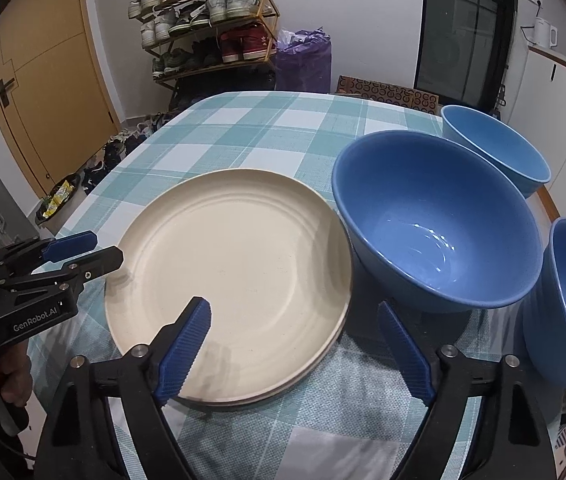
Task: Organize plates and bowls
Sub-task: 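Lower the cream plates onto each other and open both tools, then withdraw both tools from the plate stack and move toward the blue bowls, then close the right tool on one blue bowl rim while the left tool grips another, then lift the held blue bowls with both tools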
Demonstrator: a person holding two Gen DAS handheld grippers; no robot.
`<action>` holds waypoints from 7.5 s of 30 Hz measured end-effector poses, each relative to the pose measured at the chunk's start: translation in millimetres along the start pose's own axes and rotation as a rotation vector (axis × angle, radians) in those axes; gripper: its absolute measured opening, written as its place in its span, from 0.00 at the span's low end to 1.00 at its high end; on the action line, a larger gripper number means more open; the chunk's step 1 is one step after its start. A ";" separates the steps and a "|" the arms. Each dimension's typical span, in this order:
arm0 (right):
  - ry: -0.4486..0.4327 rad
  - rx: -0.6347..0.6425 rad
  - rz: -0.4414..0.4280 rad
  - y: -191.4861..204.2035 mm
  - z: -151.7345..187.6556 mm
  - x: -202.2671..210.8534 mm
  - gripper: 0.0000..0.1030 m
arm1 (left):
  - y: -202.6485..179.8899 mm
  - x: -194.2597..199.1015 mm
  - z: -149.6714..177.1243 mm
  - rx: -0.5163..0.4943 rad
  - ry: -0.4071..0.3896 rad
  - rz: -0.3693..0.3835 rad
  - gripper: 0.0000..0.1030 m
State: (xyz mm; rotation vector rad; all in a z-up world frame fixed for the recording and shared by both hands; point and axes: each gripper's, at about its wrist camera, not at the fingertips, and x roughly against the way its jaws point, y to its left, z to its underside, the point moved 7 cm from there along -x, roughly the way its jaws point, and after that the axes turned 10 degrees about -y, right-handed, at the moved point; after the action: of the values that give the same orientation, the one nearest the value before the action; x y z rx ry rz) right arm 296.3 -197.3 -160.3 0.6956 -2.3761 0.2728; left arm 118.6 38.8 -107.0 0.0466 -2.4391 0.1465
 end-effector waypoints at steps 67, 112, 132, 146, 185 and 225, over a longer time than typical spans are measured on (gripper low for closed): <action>-0.272 -0.064 0.176 -153.2 -91.5 156.4 0.99 | -159.0 37.6 -127.3 -0.169 -0.174 0.204 1.00; -0.146 -0.191 0.250 -285.7 -145.6 91.4 0.99 | -222.3 -78.1 -202.4 -0.248 -0.095 0.197 1.00; -0.080 -0.239 0.240 -314.1 -145.3 37.6 0.99 | -237.5 -124.2 -213.3 -0.236 -0.050 0.202 1.00; -0.022 -0.298 0.208 -328.4 -132.6 -6.2 0.99 | -242.6 -166.7 -203.7 -0.219 0.017 0.192 1.00; 0.100 -0.288 0.201 -337.4 -107.8 -66.3 0.40 | -268.7 -202.7 -179.4 -0.287 0.113 0.260 0.29; 0.059 -0.226 0.208 -327.9 -113.0 -50.8 0.19 | -277.1 -179.0 -188.6 -0.325 0.052 0.276 0.18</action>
State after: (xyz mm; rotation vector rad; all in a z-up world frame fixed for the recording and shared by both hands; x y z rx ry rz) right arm 567.3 -411.0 -99.0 0.3313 -2.3769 0.1080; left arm 396.2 -214.9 -52.9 -0.4336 -2.3770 -0.1269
